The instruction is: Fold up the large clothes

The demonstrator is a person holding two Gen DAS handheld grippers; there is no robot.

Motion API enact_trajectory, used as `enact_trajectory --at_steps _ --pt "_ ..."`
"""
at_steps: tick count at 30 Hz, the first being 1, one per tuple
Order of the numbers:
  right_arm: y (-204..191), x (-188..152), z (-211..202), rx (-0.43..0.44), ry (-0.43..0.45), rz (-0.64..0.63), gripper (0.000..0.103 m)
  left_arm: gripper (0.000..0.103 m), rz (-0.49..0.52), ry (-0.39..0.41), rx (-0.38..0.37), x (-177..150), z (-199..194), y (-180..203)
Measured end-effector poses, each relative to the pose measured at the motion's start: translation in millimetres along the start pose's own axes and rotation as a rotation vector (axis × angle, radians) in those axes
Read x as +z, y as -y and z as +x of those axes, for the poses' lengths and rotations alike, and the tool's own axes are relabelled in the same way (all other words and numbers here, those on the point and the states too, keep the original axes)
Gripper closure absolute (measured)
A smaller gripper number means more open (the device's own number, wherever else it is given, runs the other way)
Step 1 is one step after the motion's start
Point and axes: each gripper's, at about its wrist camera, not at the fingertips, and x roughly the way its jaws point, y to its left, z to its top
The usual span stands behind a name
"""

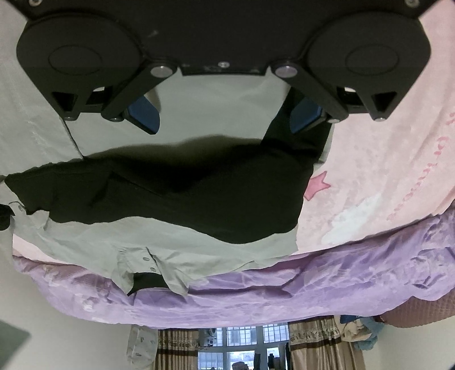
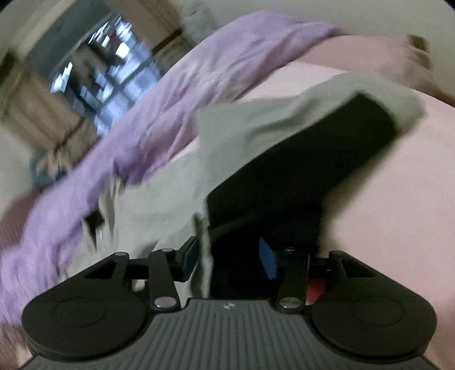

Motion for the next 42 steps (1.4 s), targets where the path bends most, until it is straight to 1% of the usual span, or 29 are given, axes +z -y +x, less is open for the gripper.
enact_trajectory --at_steps 3,5,7,8,9,11,12,13,14,15,17,18,19,20,22,23,24,26,27,29,32,33,34,35,36,37,38,40,42 --pt "38.7 13.1 -9.4 0.009 0.052 0.176 0.044 0.003 -0.01 -0.001 0.01 0.5 0.1 -2.1" --pt "60.3 15.2 -10.5 0.067 0.036 0.297 0.044 0.003 -0.012 -0.001 0.02 1.0 0.2 -3.9" --pt "63.6 17.1 -12.8 0.081 0.029 0.314 0.044 0.003 -0.014 0.001 0.026 1.4 0.6 -5.1" --pt "60.5 19.1 -16.6 0.07 0.028 0.289 0.043 0.003 -0.017 0.0 0.027 1.6 1.1 -5.8" --pt "52.9 21.4 -19.7 0.058 0.018 0.23 0.035 0.003 -0.018 -0.001 0.029 1.6 1.4 -6.2" --pt "28.5 24.3 -24.4 0.05 -0.042 0.053 0.022 0.003 -0.016 0.0 0.034 1.3 1.5 -6.2" --pt "16.6 23.8 -28.3 0.054 -0.071 -0.028 0.022 0.003 -0.014 0.001 0.037 1.1 1.5 -5.9" --pt "7.0 23.9 -30.6 0.05 -0.091 -0.068 0.022 0.003 -0.011 0.0 0.039 0.8 1.6 -5.8" --pt "3.4 23.5 -36.4 0.04 -0.103 -0.085 0.022 0.003 -0.008 -0.002 0.04 0.3 1.6 -5.7" --pt "5.1 24.8 -43.8 0.025 -0.094 -0.075 0.022 0.003 -0.007 -0.002 0.041 0.1 1.5 -5.7" --pt "16.8 32.4 -56.6 -0.004 -0.027 -0.017 0.022 0.003 -0.006 -0.002 0.044 0.3 1.3 -6.2" --pt "28.1 38.1 -62.0 -0.019 0.032 0.026 0.022 0.003 -0.007 0.0 0.045 0.5 0.9 -6.6" --pt "39.3 41.7 -65.4 -0.043 0.082 0.064 0.021 0.003 -0.009 0.0 0.045 0.7 0.7 -6.9" --pt "54.7 48.0 -63.7 -0.089 0.133 0.118 0.021 0.003 -0.011 0.001 0.045 0.9 0.6 -7.4" --pt "81.1 58.4 -53.0 -0.158 0.164 0.199 0.022 0.003 -0.009 0.002 0.048 0.9 1.1 -8.4" --pt "97.4 63.6 -45.1 -0.173 0.162 0.268 0.026 0.003 -0.006 0.003 0.055 0.8 1.0 -8.9" --pt "112.5 68.0 -37.4 -0.159 0.156 0.325 0.029 0.003 -0.001 0.005 0.06 1.0 1.1 -9.5" --pt "141.1 74.8 -21.4 -0.107 0.161 0.424 0.029 0.003 0.004 0.01 0.076 1.0 1.2 -11.5" --pt "150.0 77.2 -13.9 -0.104 0.159 0.466 0.033 0.003 0.001 0.009 0.084 1.3 2.0 -13.2" --pt "167.0 83.4 -6.6 -0.032 0.187 0.534 0.032 0.003 -0.015 0.003 0.09 1.6 4.1 -17.2" --pt "177.3 92.6 8.0 -0.005 0.229 0.584 0.033 0.003 -0.028 -0.01 0.096 2.1 9.1 -20.5" --pt "177.7 92.0 13.2 0.003 0.242 0.588 0.035 0.003 -0.024 -0.013 0.101 1.5 10.2 -20.2" --pt "178.6 91.4 14.7 0.011 0.254 0.596 0.04 0.003 -0.018 -0.017 0.104 0.8 10.8 -19.4" --pt "179.7 91.4 15.2 0.015 0.259 0.595 0.049 0.003 -0.01 -0.019 0.106 0.3 11.6 -18.5" --pt "179.4 92.5 16.3 -0.008 0.251 0.583 0.085 0.003 -0.003 -0.019 0.107 0.2 12.2 -17.4" --pt "178.7 93.7 17.3 -0.032 0.241 0.566 0.097 0.003 0.001 -0.019 0.108 0.3 12.4 -16.8" --pt "176.7 93.8 15.8 -0.036 0.243 0.555 0.097 0.003 0.006 -0.018 0.11 0.5 12.7 -16.3" --pt "168.9 95.0 7.4 -0.045 0.277 0.522 0.099 0.003 0.013 -0.016 0.115 0.8 12.5 -17.1" --pt "143.4 102.8 -10.2 -0.068 0.329 0.421 0.1 0.003 0.009 -0.016 0.136 3.2 14.4 -19.4"
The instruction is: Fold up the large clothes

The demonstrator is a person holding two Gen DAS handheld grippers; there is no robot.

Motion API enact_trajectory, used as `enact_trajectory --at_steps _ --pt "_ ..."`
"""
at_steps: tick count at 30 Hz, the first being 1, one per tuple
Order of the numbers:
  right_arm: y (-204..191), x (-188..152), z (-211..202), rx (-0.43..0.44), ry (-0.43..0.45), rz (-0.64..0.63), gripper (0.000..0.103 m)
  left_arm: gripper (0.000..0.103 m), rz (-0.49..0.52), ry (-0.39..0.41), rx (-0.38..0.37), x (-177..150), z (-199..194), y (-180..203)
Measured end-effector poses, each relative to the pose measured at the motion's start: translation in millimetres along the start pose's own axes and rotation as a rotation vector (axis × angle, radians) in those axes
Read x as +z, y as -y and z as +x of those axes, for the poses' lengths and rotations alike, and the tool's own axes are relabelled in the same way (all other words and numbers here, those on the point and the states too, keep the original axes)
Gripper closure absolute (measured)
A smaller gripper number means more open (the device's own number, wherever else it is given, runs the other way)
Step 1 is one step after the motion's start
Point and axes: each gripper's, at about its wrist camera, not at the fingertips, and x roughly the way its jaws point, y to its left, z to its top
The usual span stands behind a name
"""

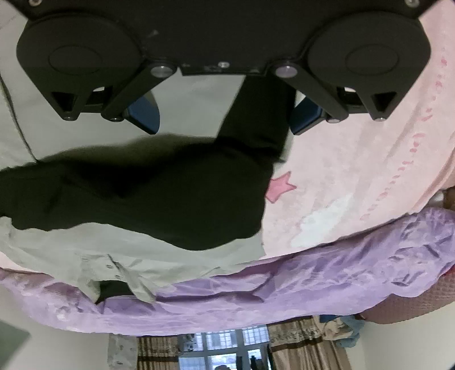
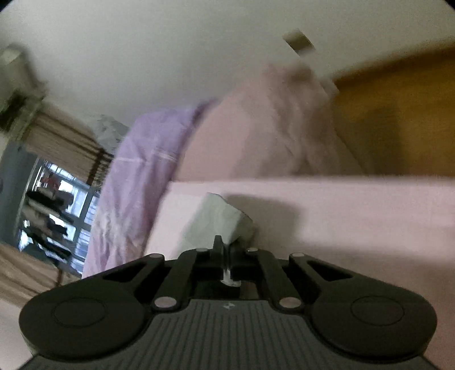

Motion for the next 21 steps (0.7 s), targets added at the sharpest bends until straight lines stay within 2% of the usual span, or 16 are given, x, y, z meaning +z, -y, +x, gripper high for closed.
enact_trajectory --at_steps 3,5,8,10,14,17,19,21 --pt "-71.0 -16.7 -33.1 0.091 0.079 -0.233 0.1 0.003 -0.028 -0.013 0.075 8.1 10.3 -3.9" --pt "-127.6 -48.9 -56.2 0.168 0.098 -0.41 0.1 0.003 -0.027 -0.021 0.119 10.3 13.8 -6.4" --pt "-200.2 -127.6 -80.8 0.201 0.116 -0.695 0.1 0.003 -0.042 -0.036 0.15 11.9 13.5 -16.7" --pt "-229.4 -188.4 -89.3 0.197 0.102 -0.823 0.1 0.003 -0.072 -0.042 0.143 12.5 12.0 -24.9" --pt "-262.0 -310.5 -108.0 0.272 -0.005 -1.025 0.1 0.003 -0.128 -0.058 0.058 9.9 7.2 -25.9" --pt "-267.0 -371.3 -120.6 0.27 -0.021 -1.043 0.1 0.003 -0.088 -0.049 0.035 9.4 -0.3 -14.7" --pt "-259.1 -400.8 -115.7 0.292 -0.099 -0.954 0.1 0.003 -0.088 -0.043 0.01 9.0 -4.2 -12.8" --pt "-257.0 -424.3 -105.8 0.321 -0.183 -0.924 0.1 0.003 -0.101 -0.047 -0.034 9.0 -3.8 -15.2"
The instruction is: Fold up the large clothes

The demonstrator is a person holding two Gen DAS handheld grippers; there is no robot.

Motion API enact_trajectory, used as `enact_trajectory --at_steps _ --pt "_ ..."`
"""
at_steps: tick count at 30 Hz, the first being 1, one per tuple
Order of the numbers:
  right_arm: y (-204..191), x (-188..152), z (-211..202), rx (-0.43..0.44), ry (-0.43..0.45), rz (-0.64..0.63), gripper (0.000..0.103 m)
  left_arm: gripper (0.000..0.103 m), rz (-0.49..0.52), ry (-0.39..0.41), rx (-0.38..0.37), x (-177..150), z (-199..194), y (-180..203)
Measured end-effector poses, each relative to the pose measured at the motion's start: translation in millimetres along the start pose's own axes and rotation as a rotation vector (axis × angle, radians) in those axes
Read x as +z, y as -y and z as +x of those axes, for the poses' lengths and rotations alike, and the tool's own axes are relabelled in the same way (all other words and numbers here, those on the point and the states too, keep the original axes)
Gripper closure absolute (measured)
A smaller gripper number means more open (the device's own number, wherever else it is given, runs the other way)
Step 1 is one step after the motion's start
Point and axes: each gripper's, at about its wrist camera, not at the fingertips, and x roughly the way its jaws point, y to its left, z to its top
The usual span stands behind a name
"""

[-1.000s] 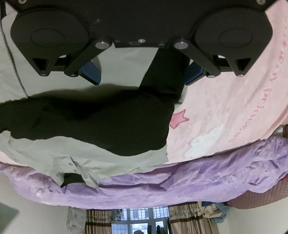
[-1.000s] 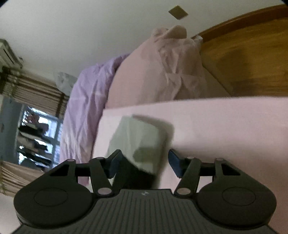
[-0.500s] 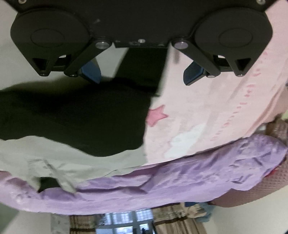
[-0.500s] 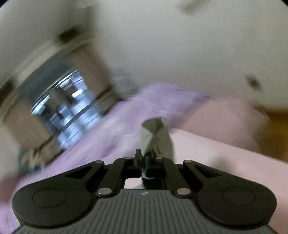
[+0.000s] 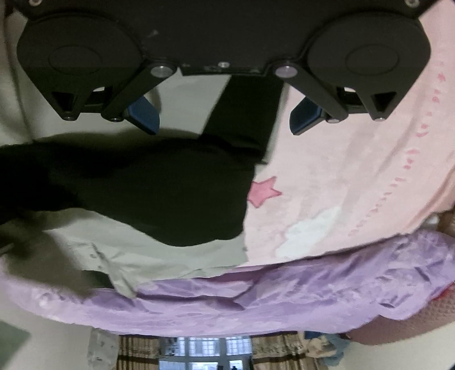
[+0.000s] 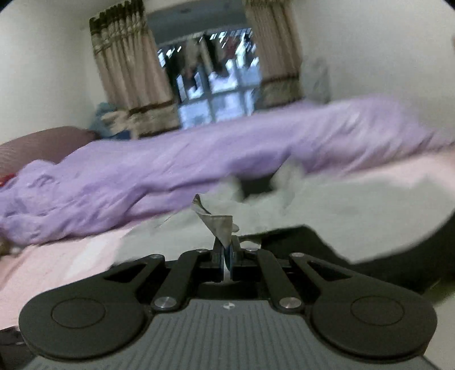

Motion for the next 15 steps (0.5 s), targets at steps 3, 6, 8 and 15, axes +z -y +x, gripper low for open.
enact_trajectory --at_steps 3,6,8,15 --pt "-12.2 -12.5 13.0 0.069 -0.028 0.038 0.1 0.003 -0.034 -0.023 -0.049 -1.2 3.8 -5.3" --pt "-19.6 -12.4 18.4 0.128 -0.033 0.06 0.1 0.003 -0.043 -0.04 -0.026 -2.5 8.7 -9.6" --pt "-26.4 -12.1 20.8 0.155 -0.042 0.07 0.1 0.003 -0.054 -0.047 -0.021 -2.7 10.7 -13.1" --pt "-40.6 -35.3 33.0 0.191 -0.089 0.123 0.099 0.003 -0.071 -0.049 0.012 -4.9 13.9 -31.9"
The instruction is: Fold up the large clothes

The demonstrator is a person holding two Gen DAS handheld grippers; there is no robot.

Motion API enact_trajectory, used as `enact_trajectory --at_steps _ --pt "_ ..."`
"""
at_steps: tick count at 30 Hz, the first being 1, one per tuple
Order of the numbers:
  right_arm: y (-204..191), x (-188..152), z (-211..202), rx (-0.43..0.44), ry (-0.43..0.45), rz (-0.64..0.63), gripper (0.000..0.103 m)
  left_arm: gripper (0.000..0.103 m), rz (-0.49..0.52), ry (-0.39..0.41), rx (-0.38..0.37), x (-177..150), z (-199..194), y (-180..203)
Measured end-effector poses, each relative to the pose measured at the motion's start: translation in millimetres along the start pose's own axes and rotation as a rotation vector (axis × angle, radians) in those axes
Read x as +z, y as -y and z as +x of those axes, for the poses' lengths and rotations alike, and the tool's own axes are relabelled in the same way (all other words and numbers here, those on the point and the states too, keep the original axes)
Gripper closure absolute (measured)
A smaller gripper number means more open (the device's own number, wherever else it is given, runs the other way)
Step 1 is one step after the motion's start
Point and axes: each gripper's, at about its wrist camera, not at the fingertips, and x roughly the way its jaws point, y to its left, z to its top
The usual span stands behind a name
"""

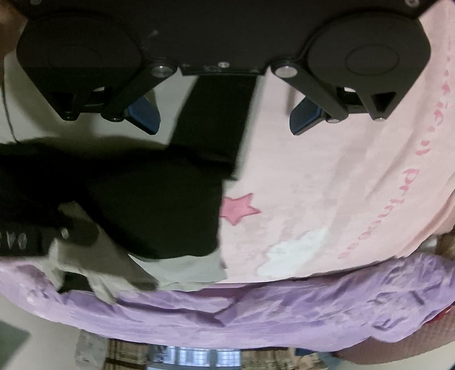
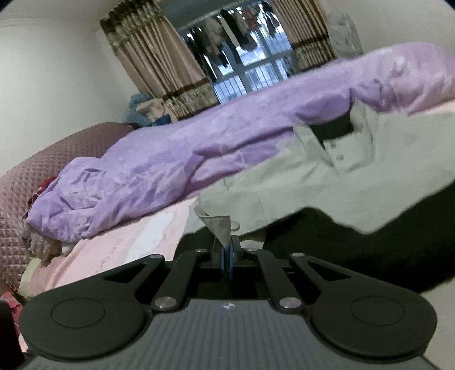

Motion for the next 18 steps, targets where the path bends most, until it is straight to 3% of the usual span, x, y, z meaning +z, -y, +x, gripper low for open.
enact_trajectory --at_steps 18 --pt "-26.6 -11.7 21.9 0.044 -0.041 0.024 0.092 0.003 -0.025 -0.006 -0.004 -3.5 3.0 -28.0"
